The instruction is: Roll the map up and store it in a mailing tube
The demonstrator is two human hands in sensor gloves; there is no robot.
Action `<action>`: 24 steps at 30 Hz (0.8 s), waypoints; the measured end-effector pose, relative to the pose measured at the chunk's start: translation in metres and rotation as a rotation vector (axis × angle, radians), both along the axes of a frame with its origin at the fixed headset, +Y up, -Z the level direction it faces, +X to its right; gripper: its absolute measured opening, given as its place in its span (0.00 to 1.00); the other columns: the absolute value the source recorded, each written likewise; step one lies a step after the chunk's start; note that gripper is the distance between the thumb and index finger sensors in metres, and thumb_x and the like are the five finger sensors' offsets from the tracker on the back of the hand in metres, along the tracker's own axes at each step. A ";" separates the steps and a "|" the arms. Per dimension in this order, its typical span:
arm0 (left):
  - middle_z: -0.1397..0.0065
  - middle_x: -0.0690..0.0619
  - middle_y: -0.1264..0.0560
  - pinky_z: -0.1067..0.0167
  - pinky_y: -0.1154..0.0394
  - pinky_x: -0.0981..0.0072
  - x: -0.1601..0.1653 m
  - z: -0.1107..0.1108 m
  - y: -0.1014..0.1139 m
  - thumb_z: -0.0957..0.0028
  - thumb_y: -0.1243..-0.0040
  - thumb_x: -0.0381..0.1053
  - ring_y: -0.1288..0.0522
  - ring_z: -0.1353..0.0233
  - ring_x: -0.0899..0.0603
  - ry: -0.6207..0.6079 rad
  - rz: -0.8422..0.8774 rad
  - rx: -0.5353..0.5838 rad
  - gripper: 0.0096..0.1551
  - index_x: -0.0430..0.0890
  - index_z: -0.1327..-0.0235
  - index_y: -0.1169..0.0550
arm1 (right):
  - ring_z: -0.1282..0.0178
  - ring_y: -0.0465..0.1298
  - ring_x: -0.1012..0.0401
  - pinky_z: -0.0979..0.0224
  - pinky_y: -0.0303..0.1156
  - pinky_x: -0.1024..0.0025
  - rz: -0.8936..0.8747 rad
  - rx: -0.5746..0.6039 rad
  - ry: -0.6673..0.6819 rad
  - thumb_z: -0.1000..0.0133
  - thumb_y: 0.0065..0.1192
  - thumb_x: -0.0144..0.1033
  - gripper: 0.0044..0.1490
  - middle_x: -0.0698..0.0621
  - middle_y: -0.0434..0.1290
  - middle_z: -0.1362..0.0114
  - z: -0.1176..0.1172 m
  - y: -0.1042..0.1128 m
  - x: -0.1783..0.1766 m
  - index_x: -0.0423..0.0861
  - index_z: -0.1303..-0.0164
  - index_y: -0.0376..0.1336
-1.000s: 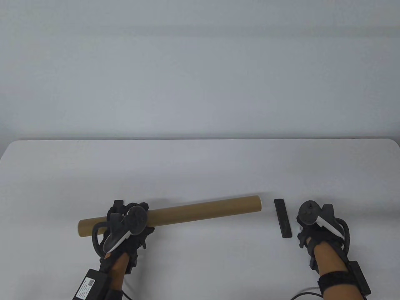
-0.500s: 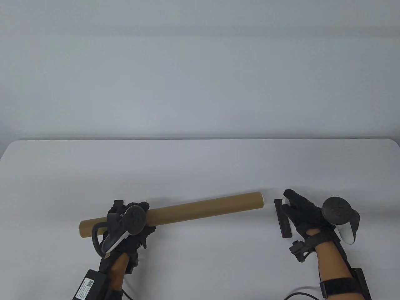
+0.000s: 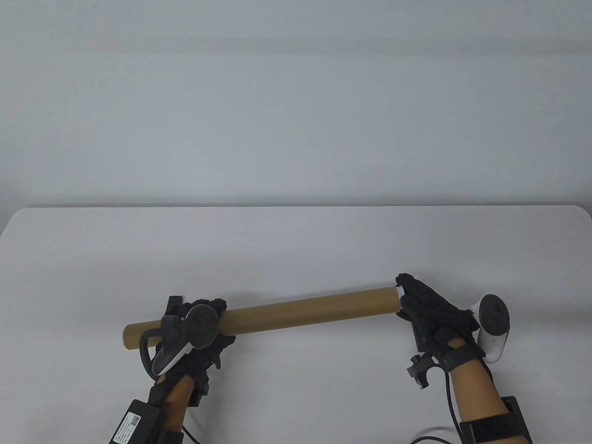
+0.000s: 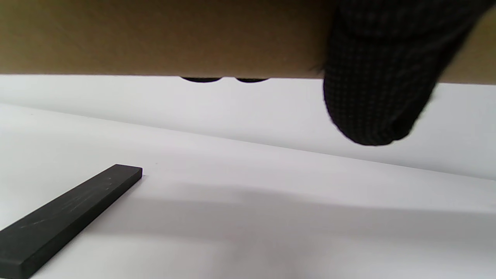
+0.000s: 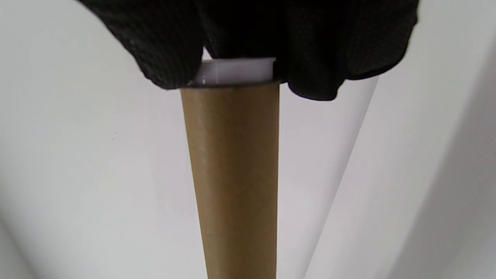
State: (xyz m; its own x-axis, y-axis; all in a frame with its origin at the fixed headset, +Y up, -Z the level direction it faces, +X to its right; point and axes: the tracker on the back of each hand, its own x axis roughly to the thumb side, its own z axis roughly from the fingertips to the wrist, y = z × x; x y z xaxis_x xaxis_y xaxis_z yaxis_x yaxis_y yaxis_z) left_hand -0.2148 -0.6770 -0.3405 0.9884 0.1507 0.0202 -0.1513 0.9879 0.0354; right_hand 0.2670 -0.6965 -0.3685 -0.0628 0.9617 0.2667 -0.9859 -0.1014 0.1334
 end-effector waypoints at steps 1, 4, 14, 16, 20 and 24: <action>0.33 0.58 0.24 0.22 0.38 0.46 0.000 0.000 0.001 0.69 0.18 0.69 0.23 0.30 0.47 0.019 -0.005 0.000 0.42 0.68 0.39 0.27 | 0.35 0.76 0.38 0.36 0.73 0.44 -0.004 0.002 -0.019 0.41 0.67 0.42 0.40 0.33 0.67 0.28 0.001 0.000 -0.002 0.33 0.23 0.61; 0.33 0.58 0.24 0.22 0.38 0.46 -0.002 0.000 0.001 0.69 0.18 0.68 0.23 0.30 0.47 0.029 -0.003 -0.025 0.42 0.67 0.40 0.27 | 0.35 0.77 0.39 0.36 0.73 0.45 -0.021 -0.002 -0.045 0.41 0.67 0.42 0.39 0.33 0.67 0.29 0.004 0.001 -0.008 0.34 0.24 0.63; 0.34 0.57 0.24 0.23 0.38 0.45 0.006 0.002 -0.002 0.68 0.18 0.68 0.23 0.31 0.46 0.054 0.006 -0.008 0.42 0.66 0.39 0.27 | 0.25 0.57 0.27 0.33 0.63 0.35 0.048 0.001 0.015 0.37 0.58 0.44 0.51 0.27 0.40 0.19 0.010 -0.002 -0.038 0.32 0.16 0.40; 0.34 0.57 0.24 0.23 0.38 0.45 0.007 0.001 -0.002 0.68 0.18 0.68 0.24 0.31 0.46 0.055 -0.001 -0.013 0.42 0.66 0.40 0.27 | 0.25 0.58 0.28 0.33 0.64 0.35 0.066 0.003 -0.003 0.37 0.61 0.44 0.54 0.27 0.41 0.19 0.011 -0.002 -0.039 0.32 0.16 0.38; 0.34 0.57 0.24 0.24 0.38 0.44 0.010 0.000 -0.004 0.68 0.18 0.67 0.23 0.31 0.45 0.053 0.013 -0.003 0.41 0.66 0.40 0.27 | 0.24 0.62 0.30 0.33 0.64 0.36 0.072 0.003 0.019 0.39 0.66 0.45 0.59 0.28 0.38 0.18 0.011 0.001 -0.041 0.33 0.16 0.34; 0.34 0.58 0.24 0.24 0.37 0.45 0.013 -0.002 -0.002 0.68 0.18 0.68 0.23 0.32 0.46 0.050 0.034 -0.012 0.42 0.66 0.40 0.27 | 0.23 0.60 0.30 0.31 0.63 0.35 0.101 0.025 0.013 0.40 0.69 0.50 0.62 0.31 0.40 0.16 0.007 0.006 -0.032 0.36 0.15 0.35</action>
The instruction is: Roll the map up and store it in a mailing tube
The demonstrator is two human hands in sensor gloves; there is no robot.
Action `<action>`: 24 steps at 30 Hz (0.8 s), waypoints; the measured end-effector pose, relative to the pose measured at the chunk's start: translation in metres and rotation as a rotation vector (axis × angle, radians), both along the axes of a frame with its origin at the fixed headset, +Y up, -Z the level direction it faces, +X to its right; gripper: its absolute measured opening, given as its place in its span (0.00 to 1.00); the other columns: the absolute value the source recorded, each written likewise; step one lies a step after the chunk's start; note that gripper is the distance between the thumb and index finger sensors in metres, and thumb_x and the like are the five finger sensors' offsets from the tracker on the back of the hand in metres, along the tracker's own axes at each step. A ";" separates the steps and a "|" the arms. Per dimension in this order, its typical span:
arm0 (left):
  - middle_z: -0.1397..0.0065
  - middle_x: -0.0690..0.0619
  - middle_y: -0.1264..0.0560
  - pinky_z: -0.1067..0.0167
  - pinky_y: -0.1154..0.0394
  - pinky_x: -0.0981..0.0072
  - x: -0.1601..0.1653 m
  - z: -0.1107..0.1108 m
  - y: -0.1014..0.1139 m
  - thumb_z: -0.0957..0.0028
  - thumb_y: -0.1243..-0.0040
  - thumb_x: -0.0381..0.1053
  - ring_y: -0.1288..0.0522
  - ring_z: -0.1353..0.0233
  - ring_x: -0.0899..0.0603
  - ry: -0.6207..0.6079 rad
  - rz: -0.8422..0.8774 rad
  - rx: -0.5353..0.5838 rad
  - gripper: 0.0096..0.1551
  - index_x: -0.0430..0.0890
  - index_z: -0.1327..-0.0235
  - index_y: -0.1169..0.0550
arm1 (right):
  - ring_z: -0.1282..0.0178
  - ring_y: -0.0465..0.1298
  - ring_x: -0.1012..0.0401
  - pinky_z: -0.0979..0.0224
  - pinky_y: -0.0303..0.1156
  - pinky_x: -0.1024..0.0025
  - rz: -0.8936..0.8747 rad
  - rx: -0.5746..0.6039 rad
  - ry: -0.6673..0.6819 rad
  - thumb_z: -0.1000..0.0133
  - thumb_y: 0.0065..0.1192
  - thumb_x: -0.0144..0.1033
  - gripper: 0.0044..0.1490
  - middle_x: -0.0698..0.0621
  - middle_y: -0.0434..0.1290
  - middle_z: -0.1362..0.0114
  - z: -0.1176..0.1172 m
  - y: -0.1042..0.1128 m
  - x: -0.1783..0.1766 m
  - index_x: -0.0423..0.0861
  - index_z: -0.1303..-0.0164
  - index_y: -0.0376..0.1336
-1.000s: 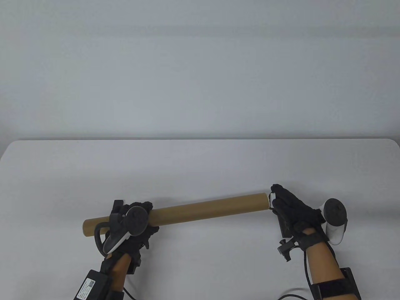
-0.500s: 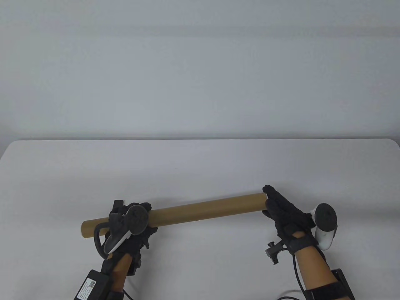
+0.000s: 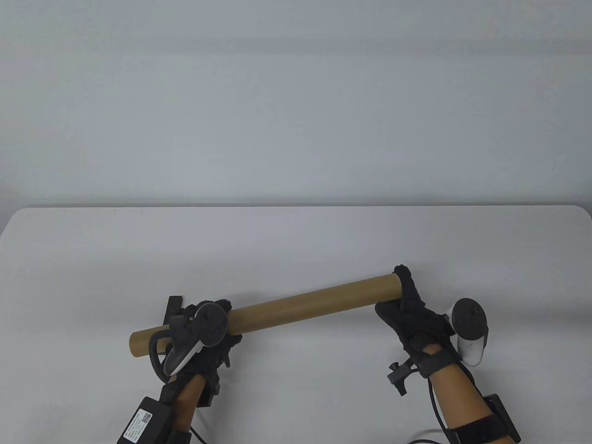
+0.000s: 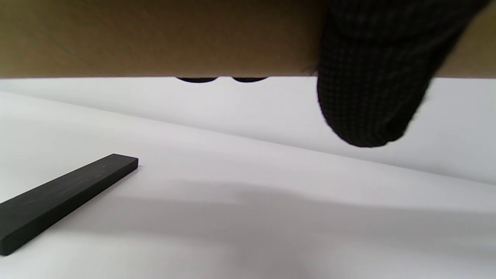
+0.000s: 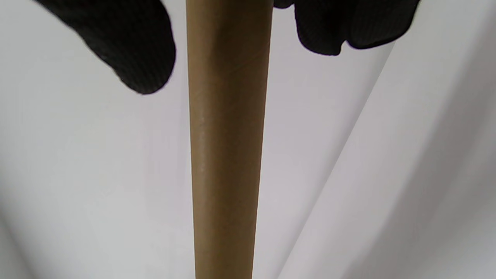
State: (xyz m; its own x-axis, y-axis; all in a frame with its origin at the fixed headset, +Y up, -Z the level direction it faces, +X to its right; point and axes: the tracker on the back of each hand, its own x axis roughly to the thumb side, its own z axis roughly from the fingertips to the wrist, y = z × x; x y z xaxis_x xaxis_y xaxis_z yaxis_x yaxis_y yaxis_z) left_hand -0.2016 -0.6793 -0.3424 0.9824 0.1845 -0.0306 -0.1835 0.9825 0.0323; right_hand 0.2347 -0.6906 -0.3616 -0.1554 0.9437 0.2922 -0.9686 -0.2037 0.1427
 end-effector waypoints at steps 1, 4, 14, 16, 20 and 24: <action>0.34 0.58 0.24 0.24 0.37 0.46 -0.002 0.000 0.001 0.68 0.18 0.69 0.23 0.31 0.46 -0.008 0.012 0.001 0.42 0.67 0.39 0.27 | 0.22 0.58 0.29 0.31 0.62 0.34 -0.005 0.007 0.026 0.40 0.69 0.51 0.63 0.30 0.40 0.16 0.000 0.003 0.003 0.36 0.15 0.34; 0.34 0.58 0.24 0.24 0.36 0.46 -0.007 -0.003 0.001 0.68 0.18 0.70 0.22 0.32 0.46 0.002 0.049 -0.014 0.43 0.67 0.39 0.27 | 0.21 0.55 0.29 0.29 0.60 0.33 0.030 0.030 -0.005 0.40 0.70 0.54 0.67 0.30 0.37 0.16 0.001 0.008 0.006 0.36 0.15 0.31; 0.28 0.55 0.28 0.25 0.34 0.44 -0.075 -0.013 0.008 0.59 0.26 0.68 0.24 0.30 0.42 0.229 0.205 -0.085 0.48 0.65 0.27 0.38 | 0.20 0.48 0.28 0.28 0.50 0.30 0.243 0.278 -0.042 0.39 0.65 0.58 0.61 0.32 0.39 0.15 0.024 0.035 -0.003 0.39 0.14 0.36; 0.26 0.54 0.30 0.25 0.34 0.44 -0.095 -0.016 0.004 0.57 0.27 0.66 0.25 0.29 0.41 0.302 0.232 -0.128 0.49 0.63 0.25 0.41 | 0.19 0.47 0.28 0.28 0.48 0.30 0.260 0.337 -0.015 0.39 0.64 0.58 0.59 0.34 0.39 0.15 0.030 0.035 -0.007 0.40 0.13 0.38; 0.24 0.52 0.33 0.25 0.34 0.43 -0.126 -0.021 -0.009 0.53 0.31 0.64 0.26 0.27 0.39 0.430 0.282 -0.233 0.49 0.61 0.23 0.45 | 0.18 0.43 0.29 0.27 0.44 0.31 0.226 0.388 0.043 0.38 0.63 0.59 0.58 0.36 0.38 0.14 0.033 0.030 -0.013 0.42 0.13 0.38; 0.22 0.50 0.35 0.25 0.33 0.43 -0.154 -0.022 -0.026 0.51 0.33 0.62 0.28 0.27 0.38 0.557 0.300 -0.303 0.50 0.59 0.23 0.48 | 0.20 0.39 0.28 0.29 0.41 0.30 0.200 0.378 0.110 0.38 0.62 0.62 0.62 0.35 0.33 0.15 0.033 0.023 -0.018 0.42 0.14 0.34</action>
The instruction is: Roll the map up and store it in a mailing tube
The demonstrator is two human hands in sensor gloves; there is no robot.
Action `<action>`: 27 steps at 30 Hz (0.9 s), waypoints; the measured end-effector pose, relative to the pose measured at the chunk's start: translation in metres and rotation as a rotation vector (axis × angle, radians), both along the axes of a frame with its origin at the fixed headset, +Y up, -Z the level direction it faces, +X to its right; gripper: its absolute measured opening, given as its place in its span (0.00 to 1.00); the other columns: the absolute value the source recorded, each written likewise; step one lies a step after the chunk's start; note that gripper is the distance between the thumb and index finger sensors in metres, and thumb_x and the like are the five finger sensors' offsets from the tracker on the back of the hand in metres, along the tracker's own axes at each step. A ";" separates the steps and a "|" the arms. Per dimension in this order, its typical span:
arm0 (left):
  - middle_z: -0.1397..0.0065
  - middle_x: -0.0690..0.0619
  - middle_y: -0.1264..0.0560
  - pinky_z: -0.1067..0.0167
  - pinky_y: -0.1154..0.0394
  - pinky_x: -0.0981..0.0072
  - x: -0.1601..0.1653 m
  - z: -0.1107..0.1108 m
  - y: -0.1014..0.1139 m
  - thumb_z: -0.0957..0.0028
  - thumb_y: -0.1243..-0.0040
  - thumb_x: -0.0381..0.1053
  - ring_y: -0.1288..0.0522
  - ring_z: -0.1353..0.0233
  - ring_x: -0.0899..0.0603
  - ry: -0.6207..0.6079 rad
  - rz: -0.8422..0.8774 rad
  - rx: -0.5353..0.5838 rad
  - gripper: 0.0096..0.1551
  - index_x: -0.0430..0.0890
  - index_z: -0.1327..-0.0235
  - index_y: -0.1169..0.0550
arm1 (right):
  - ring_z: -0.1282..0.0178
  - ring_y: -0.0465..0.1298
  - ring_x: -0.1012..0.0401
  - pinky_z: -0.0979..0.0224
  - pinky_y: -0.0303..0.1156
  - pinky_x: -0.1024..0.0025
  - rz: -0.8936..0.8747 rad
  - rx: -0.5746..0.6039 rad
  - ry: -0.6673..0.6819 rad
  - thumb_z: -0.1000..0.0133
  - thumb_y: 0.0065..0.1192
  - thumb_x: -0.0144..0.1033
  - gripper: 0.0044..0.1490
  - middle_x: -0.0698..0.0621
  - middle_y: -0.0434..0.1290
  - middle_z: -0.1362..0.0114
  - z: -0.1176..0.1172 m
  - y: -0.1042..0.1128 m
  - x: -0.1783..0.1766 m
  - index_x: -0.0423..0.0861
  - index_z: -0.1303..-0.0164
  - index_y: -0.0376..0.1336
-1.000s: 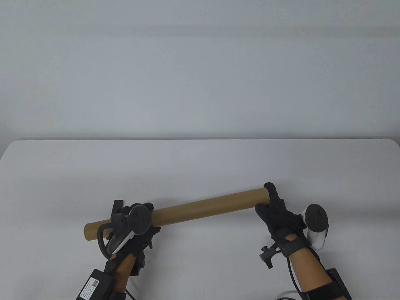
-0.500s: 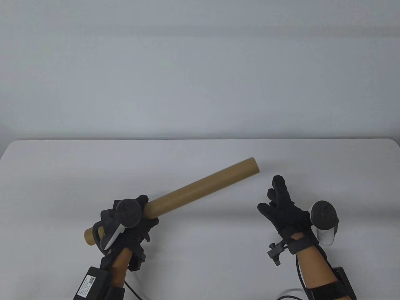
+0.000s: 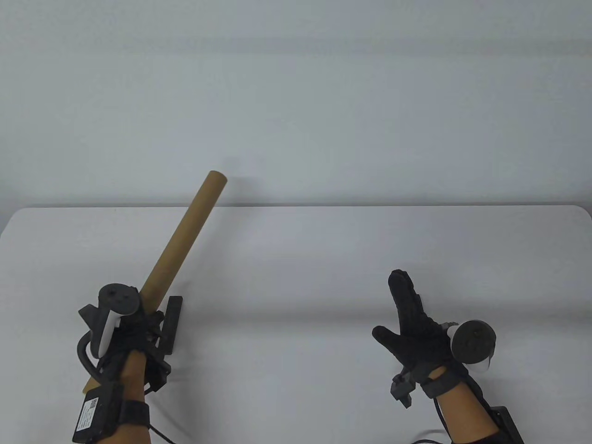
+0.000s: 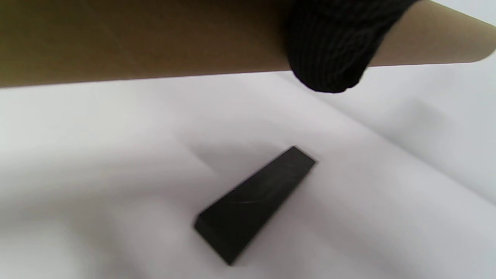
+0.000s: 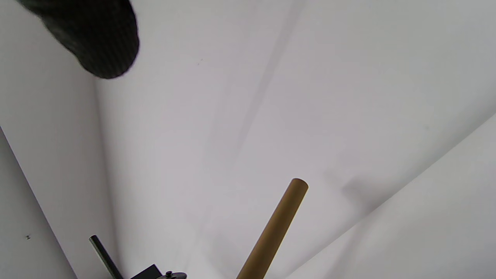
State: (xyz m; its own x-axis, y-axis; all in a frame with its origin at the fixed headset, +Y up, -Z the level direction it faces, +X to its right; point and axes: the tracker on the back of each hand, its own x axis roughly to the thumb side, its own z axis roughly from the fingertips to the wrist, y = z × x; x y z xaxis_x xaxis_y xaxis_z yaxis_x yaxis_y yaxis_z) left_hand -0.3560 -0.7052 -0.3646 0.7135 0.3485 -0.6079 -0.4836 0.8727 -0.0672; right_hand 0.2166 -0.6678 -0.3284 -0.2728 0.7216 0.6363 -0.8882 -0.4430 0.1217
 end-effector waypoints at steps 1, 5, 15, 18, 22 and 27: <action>0.22 0.50 0.36 0.25 0.33 0.44 -0.005 0.000 -0.004 0.51 0.33 0.61 0.28 0.26 0.38 0.026 0.008 -0.015 0.50 0.58 0.23 0.48 | 0.20 0.39 0.28 0.29 0.41 0.30 0.006 -0.010 0.008 0.38 0.62 0.62 0.62 0.35 0.33 0.15 0.000 -0.002 -0.001 0.41 0.14 0.33; 0.21 0.47 0.37 0.26 0.32 0.45 -0.020 0.001 -0.023 0.50 0.35 0.59 0.28 0.27 0.37 0.102 0.025 -0.070 0.50 0.57 0.22 0.51 | 0.20 0.37 0.27 0.29 0.40 0.29 0.016 -0.068 0.039 0.37 0.60 0.63 0.63 0.34 0.31 0.15 -0.005 -0.014 -0.005 0.41 0.14 0.31; 0.21 0.45 0.39 0.25 0.33 0.45 -0.021 -0.009 -0.049 0.49 0.35 0.57 0.30 0.26 0.37 0.137 -0.056 -0.147 0.49 0.57 0.22 0.51 | 0.21 0.38 0.26 0.31 0.41 0.29 0.035 -0.124 0.044 0.38 0.60 0.64 0.63 0.33 0.33 0.16 -0.008 -0.025 -0.005 0.39 0.15 0.32; 0.21 0.45 0.38 0.25 0.32 0.46 -0.018 -0.011 -0.050 0.49 0.35 0.58 0.30 0.25 0.37 0.120 -0.099 -0.156 0.49 0.58 0.23 0.50 | 0.21 0.39 0.26 0.31 0.41 0.29 0.035 -0.127 0.045 0.38 0.60 0.63 0.63 0.32 0.33 0.16 -0.008 -0.025 -0.006 0.39 0.15 0.33; 0.22 0.46 0.37 0.25 0.31 0.47 -0.015 -0.012 -0.053 0.50 0.34 0.59 0.29 0.26 0.37 0.132 -0.134 -0.151 0.49 0.57 0.23 0.49 | 0.22 0.39 0.26 0.31 0.42 0.29 0.043 -0.124 0.048 0.38 0.60 0.63 0.63 0.32 0.33 0.16 -0.008 -0.026 -0.006 0.39 0.15 0.33; 0.23 0.47 0.36 0.26 0.29 0.51 -0.010 -0.013 -0.055 0.51 0.32 0.61 0.28 0.27 0.40 0.137 -0.211 -0.183 0.50 0.58 0.23 0.48 | 0.22 0.40 0.26 0.31 0.42 0.29 0.048 -0.123 0.056 0.38 0.61 0.63 0.63 0.32 0.34 0.16 -0.009 -0.027 -0.007 0.39 0.14 0.33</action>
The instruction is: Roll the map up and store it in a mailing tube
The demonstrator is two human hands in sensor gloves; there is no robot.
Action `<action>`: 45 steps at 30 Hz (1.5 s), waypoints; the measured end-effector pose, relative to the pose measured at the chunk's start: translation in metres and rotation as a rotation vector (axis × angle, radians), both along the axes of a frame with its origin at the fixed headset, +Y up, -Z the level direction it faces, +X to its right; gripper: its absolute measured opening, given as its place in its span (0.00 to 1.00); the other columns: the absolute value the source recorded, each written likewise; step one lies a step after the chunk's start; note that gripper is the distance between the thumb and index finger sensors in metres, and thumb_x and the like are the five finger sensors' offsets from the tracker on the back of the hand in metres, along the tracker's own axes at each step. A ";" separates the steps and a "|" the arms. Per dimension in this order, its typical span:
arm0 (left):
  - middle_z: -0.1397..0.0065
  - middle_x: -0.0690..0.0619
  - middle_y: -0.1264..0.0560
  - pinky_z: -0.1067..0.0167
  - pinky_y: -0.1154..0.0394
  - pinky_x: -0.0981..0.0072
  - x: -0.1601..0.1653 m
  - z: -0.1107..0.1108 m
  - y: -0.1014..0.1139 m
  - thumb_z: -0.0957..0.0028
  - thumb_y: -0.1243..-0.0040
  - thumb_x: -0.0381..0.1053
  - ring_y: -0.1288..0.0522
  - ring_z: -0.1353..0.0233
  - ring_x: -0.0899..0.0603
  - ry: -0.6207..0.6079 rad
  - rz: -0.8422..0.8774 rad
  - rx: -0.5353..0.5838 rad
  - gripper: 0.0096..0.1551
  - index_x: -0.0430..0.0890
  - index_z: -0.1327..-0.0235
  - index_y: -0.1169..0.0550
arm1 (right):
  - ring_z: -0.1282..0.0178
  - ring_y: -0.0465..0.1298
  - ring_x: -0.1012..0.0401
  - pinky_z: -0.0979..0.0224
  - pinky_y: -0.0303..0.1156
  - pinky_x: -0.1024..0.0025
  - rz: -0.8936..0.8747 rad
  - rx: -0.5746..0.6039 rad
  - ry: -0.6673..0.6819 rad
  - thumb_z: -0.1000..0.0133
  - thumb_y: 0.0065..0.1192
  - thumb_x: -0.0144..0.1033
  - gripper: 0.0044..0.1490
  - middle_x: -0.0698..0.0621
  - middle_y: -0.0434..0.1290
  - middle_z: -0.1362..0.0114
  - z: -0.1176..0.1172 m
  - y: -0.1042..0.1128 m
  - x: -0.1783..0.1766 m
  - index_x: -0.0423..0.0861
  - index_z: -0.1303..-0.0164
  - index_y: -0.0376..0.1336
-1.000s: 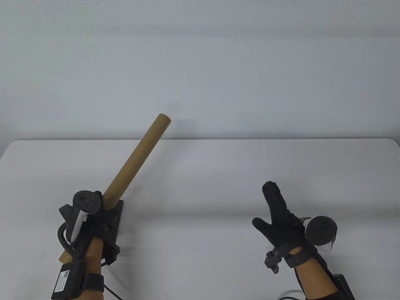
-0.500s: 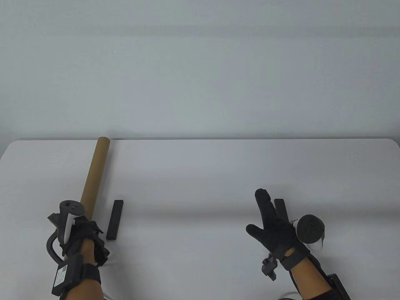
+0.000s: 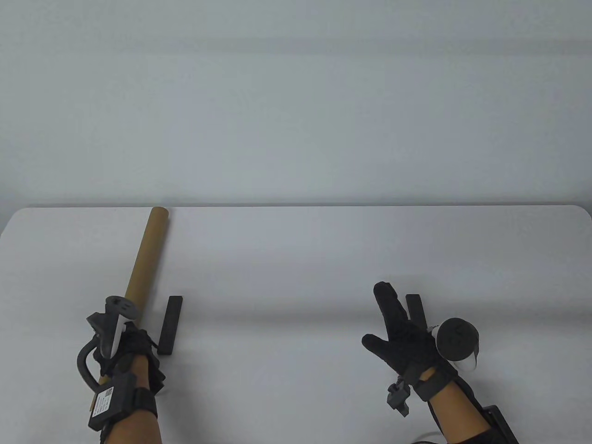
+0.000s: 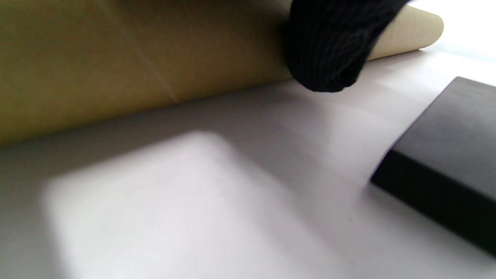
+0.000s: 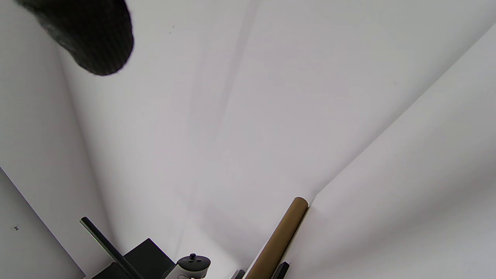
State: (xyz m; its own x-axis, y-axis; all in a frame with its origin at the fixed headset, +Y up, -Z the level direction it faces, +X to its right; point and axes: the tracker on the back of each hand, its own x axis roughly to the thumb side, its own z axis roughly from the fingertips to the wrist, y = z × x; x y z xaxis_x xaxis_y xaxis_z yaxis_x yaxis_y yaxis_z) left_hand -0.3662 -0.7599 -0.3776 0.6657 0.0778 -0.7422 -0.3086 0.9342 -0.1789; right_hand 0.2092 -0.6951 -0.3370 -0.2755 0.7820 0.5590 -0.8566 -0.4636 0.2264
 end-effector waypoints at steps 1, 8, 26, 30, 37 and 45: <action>0.23 0.47 0.35 0.26 0.29 0.52 0.001 0.000 0.000 0.52 0.32 0.62 0.28 0.27 0.41 0.003 -0.020 -0.012 0.51 0.58 0.23 0.48 | 0.22 0.40 0.25 0.31 0.42 0.29 0.001 -0.001 0.001 0.38 0.60 0.63 0.63 0.32 0.34 0.16 0.000 0.000 0.000 0.39 0.15 0.33; 0.21 0.50 0.36 0.24 0.33 0.47 0.002 0.000 0.000 0.54 0.34 0.70 0.31 0.23 0.42 0.017 -0.037 -0.101 0.56 0.59 0.23 0.53 | 0.22 0.40 0.25 0.31 0.43 0.29 0.009 -0.001 0.003 0.38 0.61 0.63 0.63 0.31 0.34 0.16 0.000 -0.002 -0.001 0.39 0.14 0.33; 0.17 0.52 0.50 0.20 0.45 0.43 0.055 -0.003 0.076 0.56 0.36 0.74 0.44 0.17 0.36 -0.264 0.015 0.245 0.58 0.62 0.24 0.56 | 0.22 0.40 0.25 0.31 0.42 0.29 0.002 -0.005 0.004 0.38 0.61 0.63 0.63 0.31 0.34 0.16 -0.001 -0.001 -0.003 0.39 0.14 0.33; 0.16 0.52 0.51 0.20 0.44 0.43 0.106 0.005 0.120 0.55 0.39 0.74 0.43 0.17 0.37 -0.529 0.094 0.436 0.55 0.63 0.23 0.55 | 0.22 0.40 0.25 0.31 0.42 0.29 0.000 0.000 0.000 0.38 0.61 0.63 0.63 0.31 0.34 0.16 -0.001 -0.001 -0.003 0.39 0.14 0.33; 0.15 0.54 0.52 0.20 0.45 0.42 0.172 0.037 0.147 0.53 0.44 0.74 0.45 0.15 0.37 -0.921 0.442 0.668 0.51 0.65 0.23 0.54 | 0.22 0.40 0.25 0.31 0.42 0.29 -0.010 0.031 0.005 0.38 0.61 0.63 0.63 0.31 0.34 0.16 0.002 0.005 -0.005 0.39 0.14 0.33; 0.14 0.57 0.59 0.19 0.53 0.37 0.194 0.047 0.118 0.54 0.47 0.79 0.58 0.11 0.37 -1.160 0.778 0.640 0.53 0.68 0.23 0.57 | 0.22 0.40 0.25 0.31 0.42 0.29 -0.004 0.069 0.033 0.38 0.61 0.63 0.63 0.31 0.34 0.16 0.008 0.010 -0.012 0.39 0.14 0.33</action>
